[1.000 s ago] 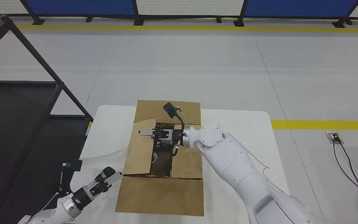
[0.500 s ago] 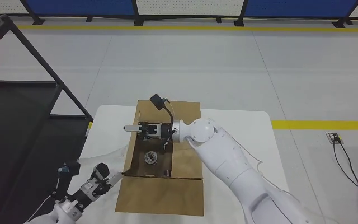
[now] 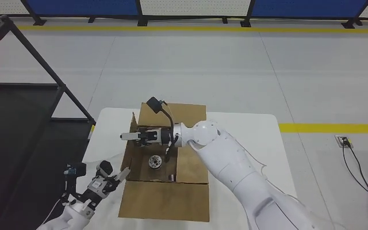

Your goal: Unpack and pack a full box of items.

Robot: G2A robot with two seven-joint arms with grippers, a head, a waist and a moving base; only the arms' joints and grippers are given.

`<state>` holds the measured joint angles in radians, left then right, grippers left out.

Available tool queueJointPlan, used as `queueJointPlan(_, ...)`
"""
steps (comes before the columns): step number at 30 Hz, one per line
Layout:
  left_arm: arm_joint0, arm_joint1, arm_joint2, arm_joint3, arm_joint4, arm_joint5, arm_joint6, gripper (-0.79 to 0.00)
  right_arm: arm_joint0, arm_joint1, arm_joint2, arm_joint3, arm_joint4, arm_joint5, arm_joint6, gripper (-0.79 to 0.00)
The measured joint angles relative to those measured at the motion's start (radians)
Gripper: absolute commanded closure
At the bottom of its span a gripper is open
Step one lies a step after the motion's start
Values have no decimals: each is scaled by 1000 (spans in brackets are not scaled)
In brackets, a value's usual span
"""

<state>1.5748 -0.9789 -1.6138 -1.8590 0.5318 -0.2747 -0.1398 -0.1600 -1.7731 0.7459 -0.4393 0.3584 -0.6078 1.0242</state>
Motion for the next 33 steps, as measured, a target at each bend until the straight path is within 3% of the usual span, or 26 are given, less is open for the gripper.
queueJointPlan(7, 17, -3, -54, 21, -79, -3, -6, -785, 9, 5, 20, 34, -2, -65, 36, -785)
queueJointPlan(16, 64, -6, -125, 62, -125, 12, -39, -785, 13, 46, 79, 79, -13, -120, 22, -785)
queueJointPlan(33, -39, -17, -54, 261, -91, 79, -142, -785, -41, 118, 157, 3, -52, -105, 19, -785)
